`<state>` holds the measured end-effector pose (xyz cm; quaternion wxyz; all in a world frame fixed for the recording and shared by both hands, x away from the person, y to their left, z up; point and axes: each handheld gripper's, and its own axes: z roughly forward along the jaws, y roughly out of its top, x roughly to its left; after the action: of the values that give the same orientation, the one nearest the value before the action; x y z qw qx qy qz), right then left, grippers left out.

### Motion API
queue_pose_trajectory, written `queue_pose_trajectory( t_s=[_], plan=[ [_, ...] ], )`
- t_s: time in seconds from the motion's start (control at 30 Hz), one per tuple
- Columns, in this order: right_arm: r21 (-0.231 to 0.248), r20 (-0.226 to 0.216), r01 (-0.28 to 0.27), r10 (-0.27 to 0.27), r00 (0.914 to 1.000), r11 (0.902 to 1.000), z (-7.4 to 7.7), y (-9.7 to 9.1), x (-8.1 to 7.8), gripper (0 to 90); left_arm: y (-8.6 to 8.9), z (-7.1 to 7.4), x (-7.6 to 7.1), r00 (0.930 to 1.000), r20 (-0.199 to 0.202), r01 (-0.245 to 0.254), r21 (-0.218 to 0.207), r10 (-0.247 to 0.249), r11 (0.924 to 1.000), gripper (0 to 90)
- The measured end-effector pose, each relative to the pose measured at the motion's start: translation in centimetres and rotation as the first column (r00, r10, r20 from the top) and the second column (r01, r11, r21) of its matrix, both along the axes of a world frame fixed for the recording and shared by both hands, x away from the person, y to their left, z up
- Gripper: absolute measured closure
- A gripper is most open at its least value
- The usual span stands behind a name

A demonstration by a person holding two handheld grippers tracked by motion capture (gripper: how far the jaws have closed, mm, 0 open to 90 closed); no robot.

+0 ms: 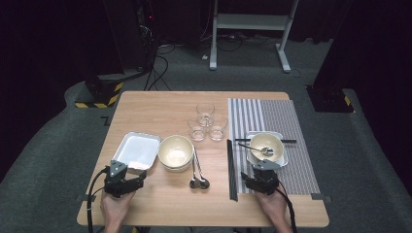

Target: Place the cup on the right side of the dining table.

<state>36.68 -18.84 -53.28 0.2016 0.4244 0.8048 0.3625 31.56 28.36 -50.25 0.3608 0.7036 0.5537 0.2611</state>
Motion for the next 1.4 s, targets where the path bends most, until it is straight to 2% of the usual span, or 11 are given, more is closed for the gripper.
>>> queue_pose_trajectory(
  t_s=[0.27, 0.3, 0.5, 0.7, 0.9, 1.23, 1.4],
  plan=[
    [-0.001, 0.001, -0.001, 0.001, 1.0, 1.0, 0.0, 0.0, 0.0, 43.3, -0.4, 1.2, 1.0, 0.9993, 0.014, 0.035, -0.027, -0.035, 0.999, 23.4],
    [-0.001, 0.001, 0.0, 0.0, 1.0, 1.0, 0.0, 0.0, 0.0, 43.3, -0.4, 1.6, 1.3, 0.9991, 0.014, 0.041, -0.042, -0.041, 0.9983, 23.4],
    [-0.001, -0.001, -0.009, 0.009, 1.0, 1.0, 0.0, 0.0, 0.0, 41.2, -0.4, 3.2, 2.7, 0.9968, 0.028, 0.077, -0.064, -0.075, 0.995, 23.9],
    [-0.002, -0.001, -0.002, 0.002, 1.0, 1.0, 0.0, 0.1, 0.0, 40.6, -0.4, 4.0, 4.0, 0.9947, 0.035, 0.099, -0.09, -0.096, 0.991, 24.5],
    [-0.009, -0.004, -0.008, 0.008, 1.0, 0.9999, 0.0, 0.3, -0.1, 36.0, -0.7, 4.8, 5.0, 0.9925, 0.035, 0.12, -0.088, -0.117, 0.9889, 24.9],
    [-0.008, -0.004, -0.008, 0.008, 1.0, 0.9999, 0.0, 0.3, -0.1, 36.0, -0.8, 6.4, 6.4, 0.9894, 0.063, 0.137, -0.112, -0.13, 0.9843, 23.9],
    [-0.01, -0.004, -0.009, 0.009, 1.0, 0.9999, 0.0, 0.3, 0.0, 36.0, -1.3, 7.0, 7.2, 0.9875, 0.06, 0.151, -0.101, -0.146, 0.9833, 25.3]
  ],
)
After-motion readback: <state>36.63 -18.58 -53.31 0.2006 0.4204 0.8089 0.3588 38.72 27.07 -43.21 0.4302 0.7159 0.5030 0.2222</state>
